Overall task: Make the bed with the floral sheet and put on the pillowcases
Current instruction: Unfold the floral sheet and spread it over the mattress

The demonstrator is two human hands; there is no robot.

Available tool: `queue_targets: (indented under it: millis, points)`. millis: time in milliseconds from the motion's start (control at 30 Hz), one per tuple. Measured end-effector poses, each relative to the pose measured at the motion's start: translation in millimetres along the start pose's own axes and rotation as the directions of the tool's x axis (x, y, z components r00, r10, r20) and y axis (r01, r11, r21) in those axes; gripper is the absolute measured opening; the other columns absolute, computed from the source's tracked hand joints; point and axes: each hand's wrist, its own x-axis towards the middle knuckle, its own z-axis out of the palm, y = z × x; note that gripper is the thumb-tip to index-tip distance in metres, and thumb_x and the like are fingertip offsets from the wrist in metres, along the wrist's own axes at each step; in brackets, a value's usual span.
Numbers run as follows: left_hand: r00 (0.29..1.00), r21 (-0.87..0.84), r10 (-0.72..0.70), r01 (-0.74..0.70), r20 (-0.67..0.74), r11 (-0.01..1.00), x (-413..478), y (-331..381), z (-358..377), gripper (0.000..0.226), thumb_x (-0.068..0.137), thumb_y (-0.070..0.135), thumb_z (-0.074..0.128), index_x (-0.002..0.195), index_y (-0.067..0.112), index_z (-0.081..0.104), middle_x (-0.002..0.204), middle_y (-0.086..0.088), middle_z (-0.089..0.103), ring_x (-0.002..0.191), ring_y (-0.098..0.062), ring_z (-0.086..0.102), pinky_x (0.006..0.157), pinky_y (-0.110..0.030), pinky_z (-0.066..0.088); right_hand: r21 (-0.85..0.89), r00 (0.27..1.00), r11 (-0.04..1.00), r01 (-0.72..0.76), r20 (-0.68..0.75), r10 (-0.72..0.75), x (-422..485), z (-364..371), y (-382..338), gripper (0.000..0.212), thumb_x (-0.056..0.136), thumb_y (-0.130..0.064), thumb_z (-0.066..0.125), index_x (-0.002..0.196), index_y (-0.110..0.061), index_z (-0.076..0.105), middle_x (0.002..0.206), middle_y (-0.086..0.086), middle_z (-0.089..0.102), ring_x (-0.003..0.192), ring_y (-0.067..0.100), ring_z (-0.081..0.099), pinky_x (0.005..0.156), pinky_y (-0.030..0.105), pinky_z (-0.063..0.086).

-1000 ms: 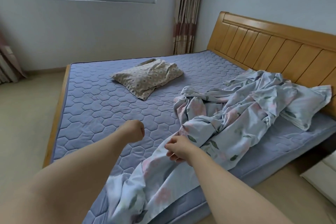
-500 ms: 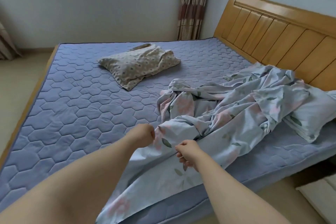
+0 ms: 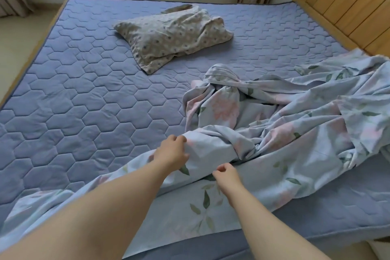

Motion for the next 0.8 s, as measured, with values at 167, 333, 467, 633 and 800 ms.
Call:
queue_targets:
  millis: [167, 333, 467, 633, 800]
  points:
    - [1.0, 0.008, -0.001, 0.001, 0.003, 1.0, 46, 1, 20, 0.056, 0.088, 0.035, 0.053, 0.14, 0.026, 0.035, 0.148, 0.0, 0.029, 0.134, -0.024, 0.034, 0.105, -0.042, 0.038, -0.061, 0.999, 0.998, 0.009, -0.043, -0.012, 47, 3, -6, 0.039, 0.088, -0.015, 0.048, 0.126, -0.015, 0.049, 0.133, 0.013, 0.046, 0.113, 0.031, 0.055, 0.095, 0.032, 0.044]
    - [0.997, -0.126, -0.067, 0.062, -0.037, 0.99, 82, 8, 23, 0.053, 0.092, 0.033, 0.05, 0.141, 0.02, 0.035, 0.147, -0.005, 0.033, 0.132, -0.027, 0.039, 0.105, -0.041, 0.039, -0.186, 0.984, 0.982, 0.037, -0.165, -0.069, 81, -10, -16, 0.049, 0.09, -0.019, 0.049, 0.139, -0.019, 0.04, 0.147, 0.008, 0.033, 0.132, 0.031, 0.036, 0.108, 0.036, 0.032]
    - [0.992, -0.237, -0.119, 0.103, -0.052, 0.966, 119, 21, 21, 0.052, 0.094, 0.032, 0.049, 0.142, 0.019, 0.033, 0.146, -0.008, 0.034, 0.132, -0.027, 0.04, 0.107, -0.04, 0.037, -0.282, 0.968, 0.957, 0.07, -0.212, -0.133, 120, -23, -35, 0.054, 0.092, -0.031, 0.049, 0.143, -0.026, 0.033, 0.154, 0.001, 0.023, 0.135, 0.031, 0.03, 0.109, 0.04, 0.028]
    - [0.971, -0.439, -0.179, 0.093, -0.159, 0.894, 182, 40, 28, 0.068, 0.086, 0.031, 0.062, 0.144, 0.018, 0.028, 0.146, -0.009, 0.029, 0.137, -0.025, 0.031, 0.112, -0.036, 0.029, -0.301, 0.986, 0.95, 0.079, -0.12, -0.12, 184, -23, -55, 0.066, 0.088, -0.049, 0.051, 0.147, -0.035, 0.022, 0.158, -0.004, 0.012, 0.143, 0.029, 0.019, 0.115, 0.046, 0.021]
    - [0.956, -0.725, -0.291, 0.221, 0.03, 0.653, 230, 61, 38, 0.106, 0.08, 0.026, 0.071, 0.149, 0.033, -0.008, 0.156, -0.006, 0.007, 0.139, -0.026, 0.029, 0.112, -0.041, 0.031, -0.339, 0.992, 0.934, 0.109, 0.098, -0.08, 225, -14, -34, 0.068, 0.085, -0.036, 0.057, 0.146, -0.024, 0.028, 0.15, 0.009, 0.036, 0.137, 0.031, 0.034, 0.113, 0.042, 0.028]
